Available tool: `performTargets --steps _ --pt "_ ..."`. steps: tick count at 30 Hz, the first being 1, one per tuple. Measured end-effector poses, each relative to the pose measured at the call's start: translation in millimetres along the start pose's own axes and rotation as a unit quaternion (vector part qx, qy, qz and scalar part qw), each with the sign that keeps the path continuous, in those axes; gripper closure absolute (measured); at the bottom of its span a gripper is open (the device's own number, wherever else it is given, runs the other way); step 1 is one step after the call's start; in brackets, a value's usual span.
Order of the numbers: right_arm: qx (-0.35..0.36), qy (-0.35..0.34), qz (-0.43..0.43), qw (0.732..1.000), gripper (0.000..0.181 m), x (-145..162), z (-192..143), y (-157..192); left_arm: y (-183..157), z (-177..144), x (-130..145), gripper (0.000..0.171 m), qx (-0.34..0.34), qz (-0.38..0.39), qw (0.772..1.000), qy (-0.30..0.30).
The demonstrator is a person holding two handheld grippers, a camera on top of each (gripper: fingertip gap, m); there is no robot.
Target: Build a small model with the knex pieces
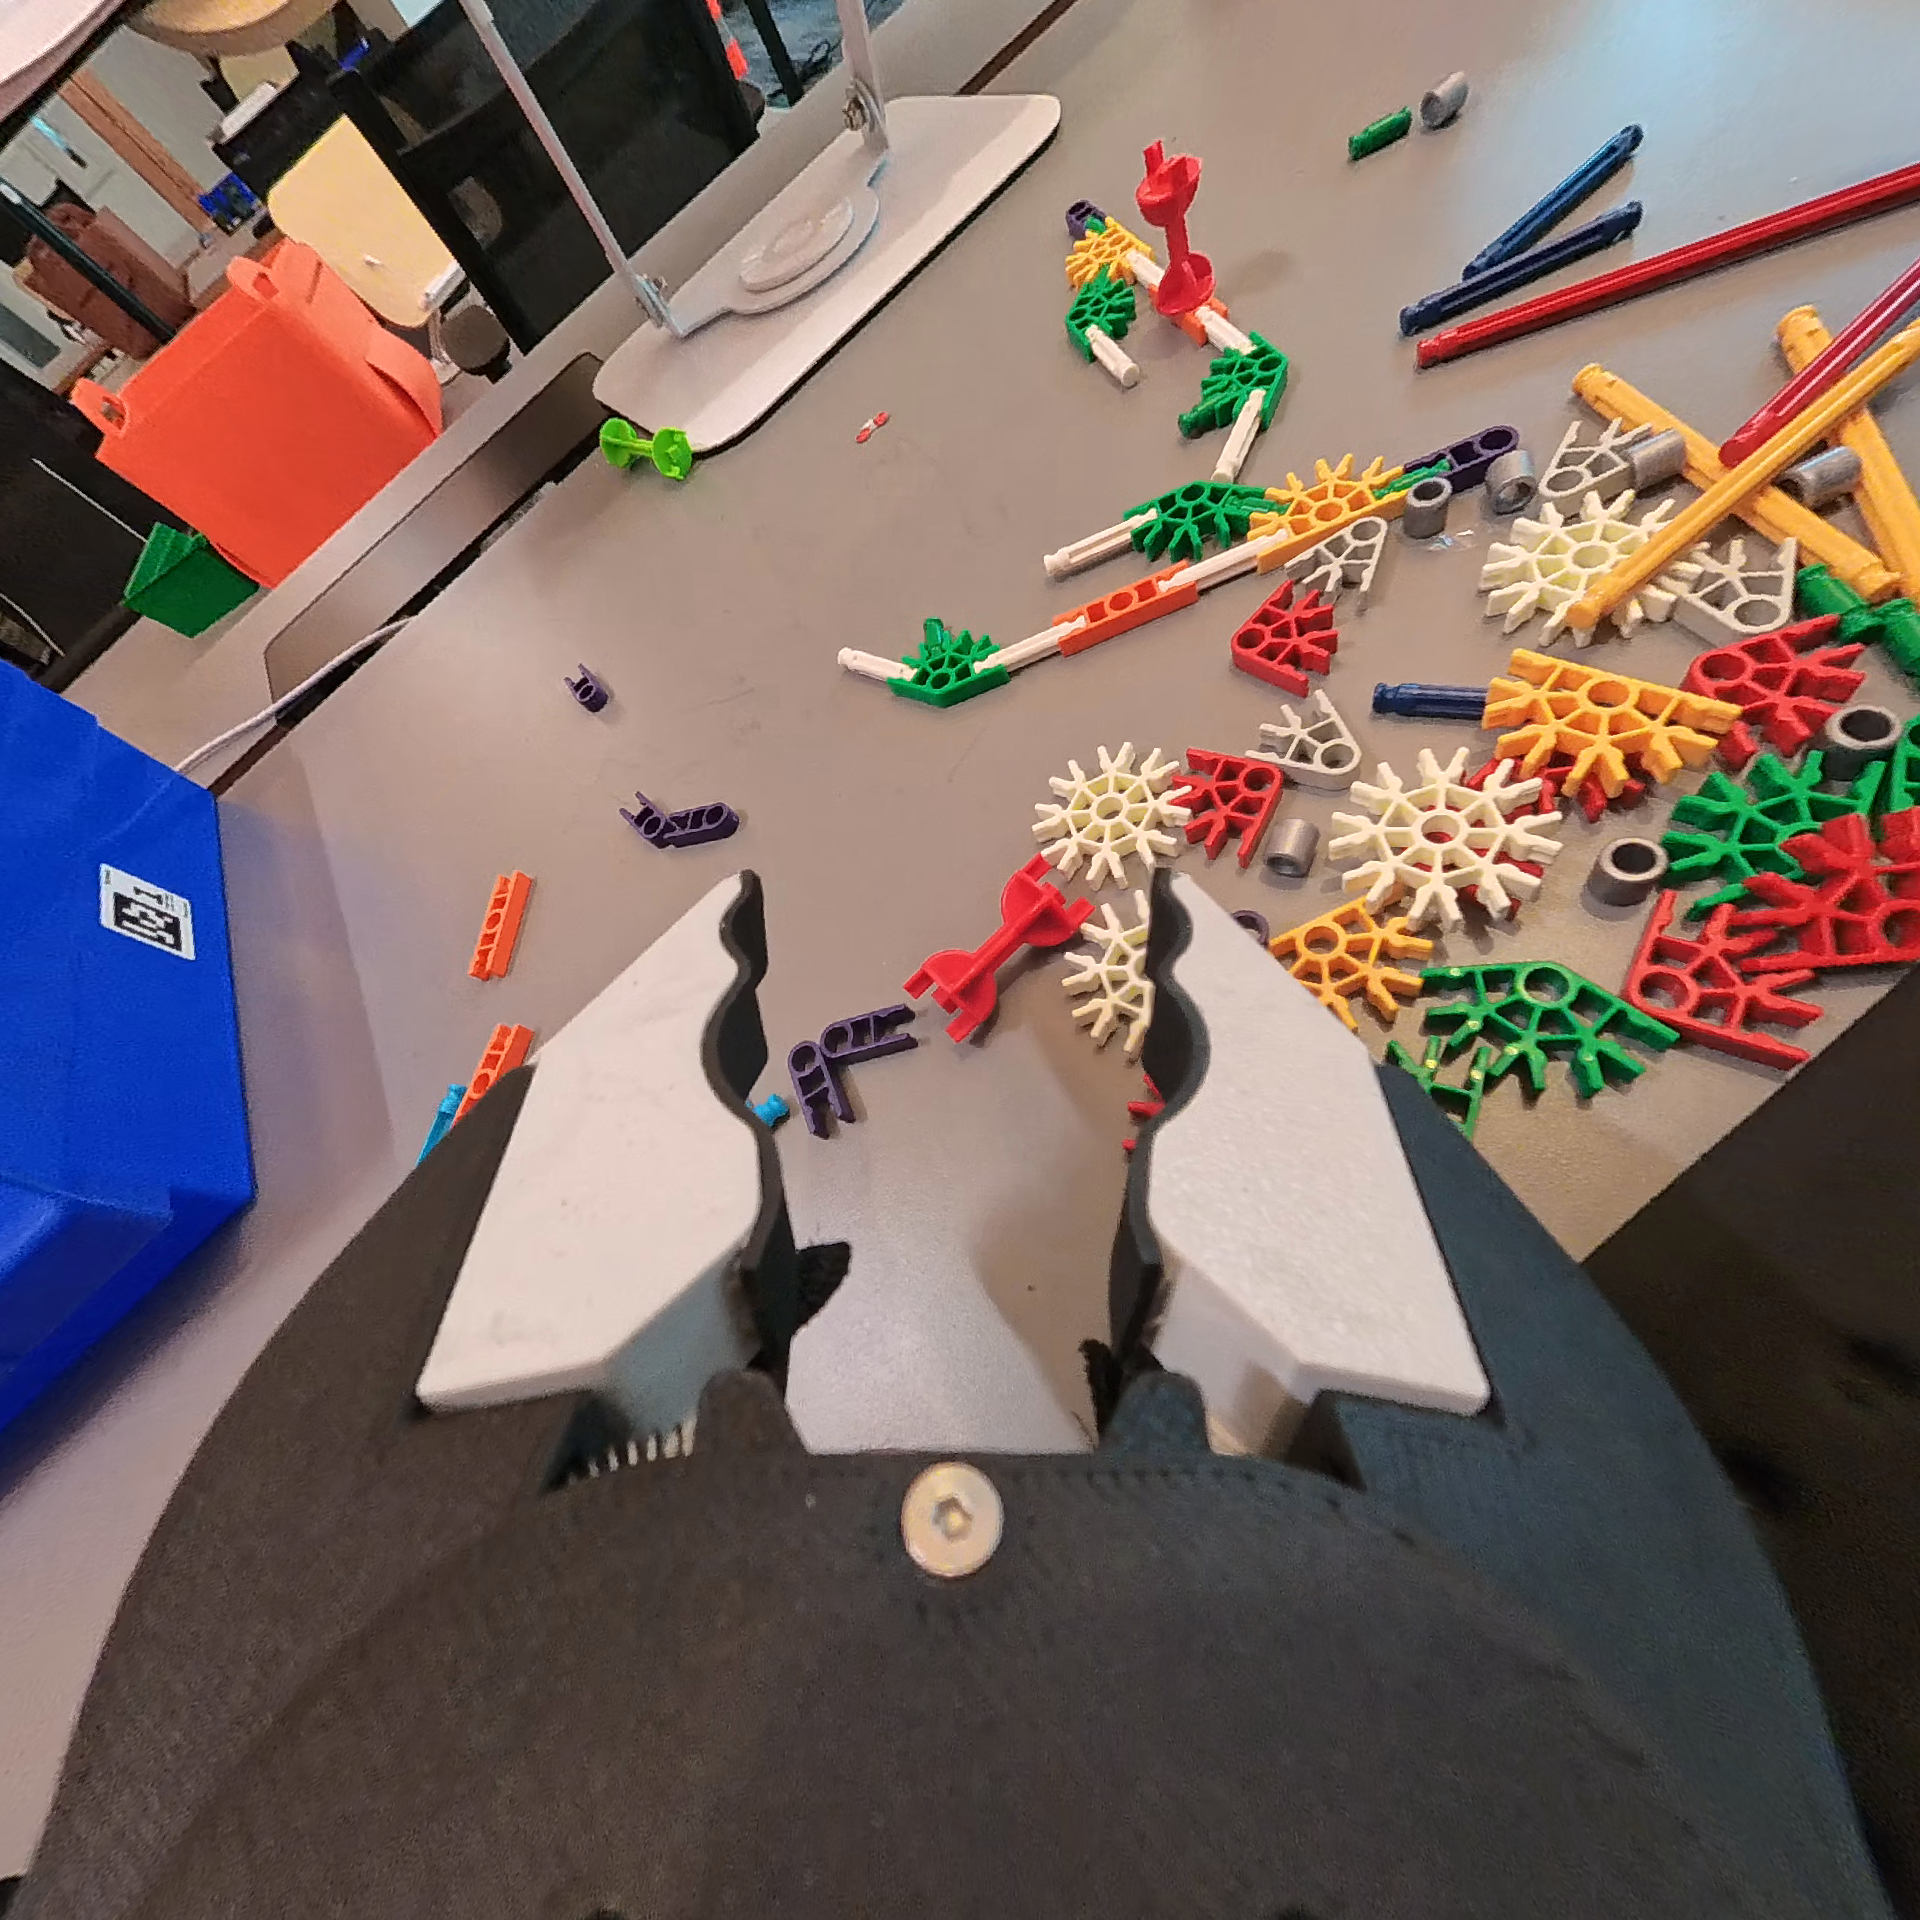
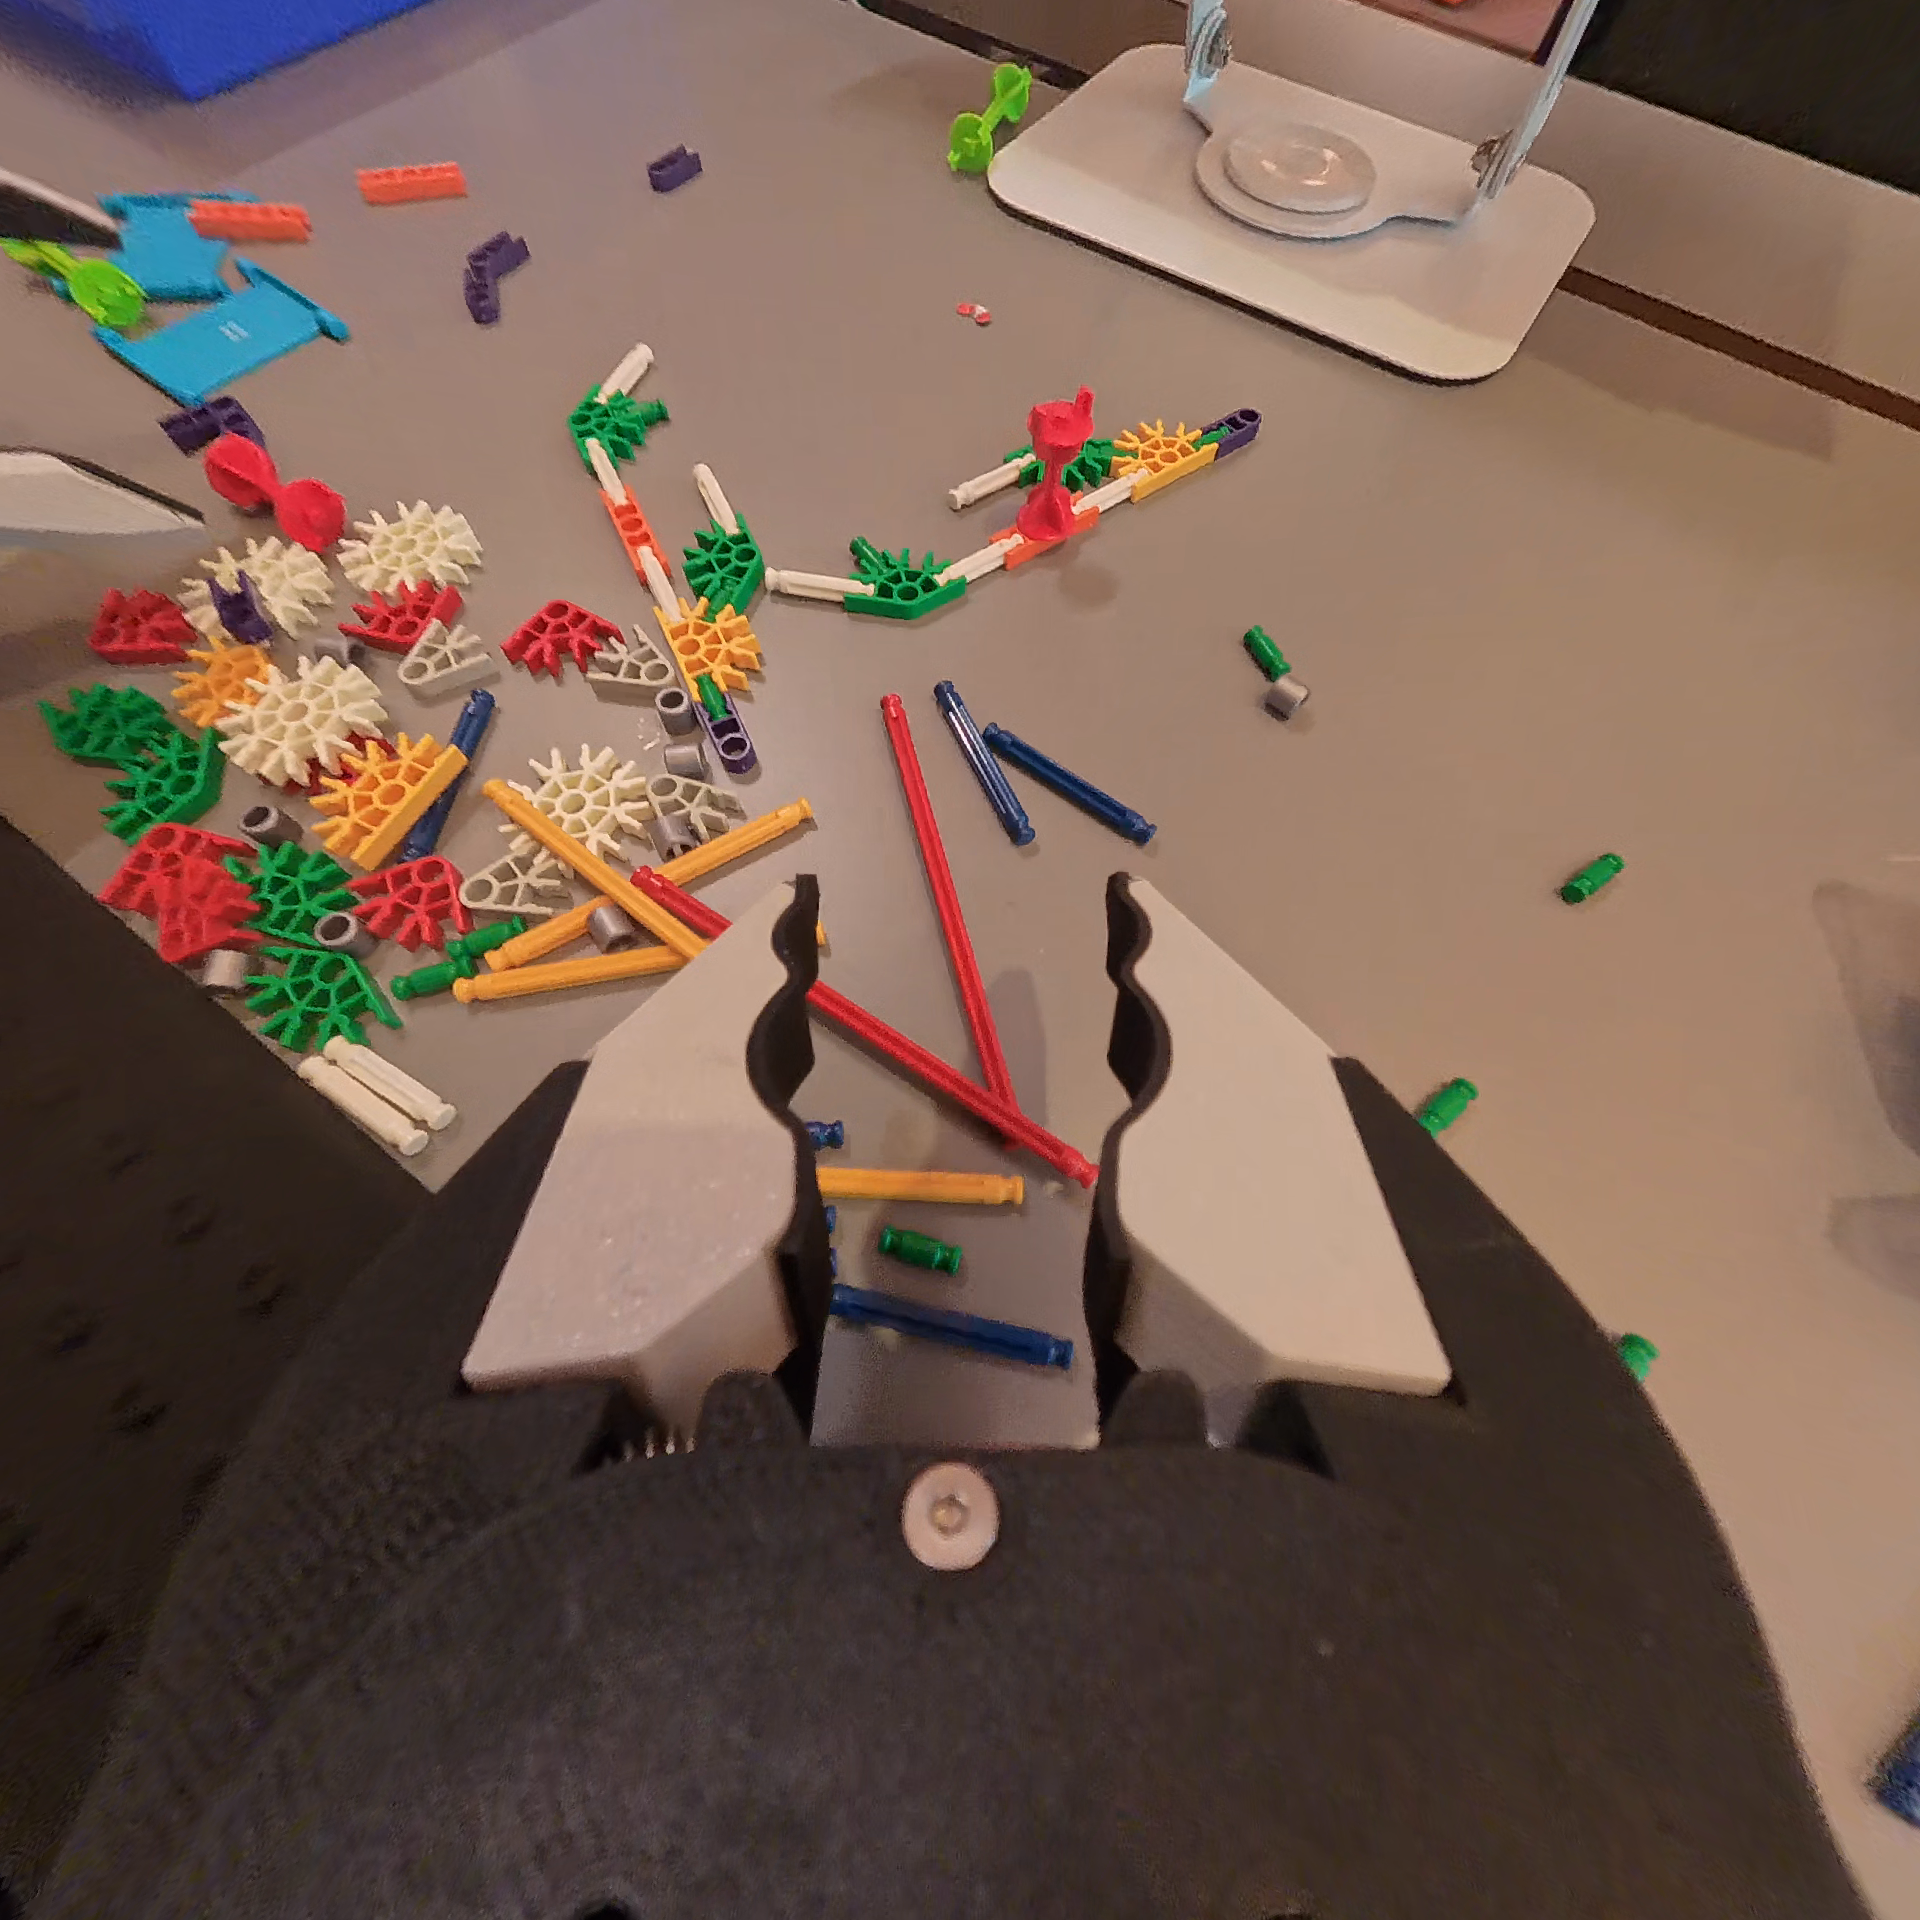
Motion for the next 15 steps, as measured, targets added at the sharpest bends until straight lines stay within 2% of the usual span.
performTargets --steps 3,7,15 --pt "0.028 -0.016 -0.027 0.999 0.125 3.9 -0.6 5.8 0.9 -1.5 0.3 0.100 0.001 -0.006 1.000 -0.008" --pt "0.036 -0.024 -0.021 0.999 0.123 5.0 0.8 6.9 0.7 -2.8 0.2 0.100 0.002 -0.006 1.000 -0.015" --pt "0.021 -0.025 0.014 0.999 0.122 4.9 0.6 0.1 1.0 -3.1 0.6 0.100 0.004 -0.009 1.000 -0.016"
Point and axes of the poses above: each gripper's, where its closed fingertips meet, z out along the fingers, x out of its underside, y = z × x across the jaws, the point moved 10 cm from there along -z, back along the fingers, and after that the axes turned 15 degrees about z, right-handed, at the moved point
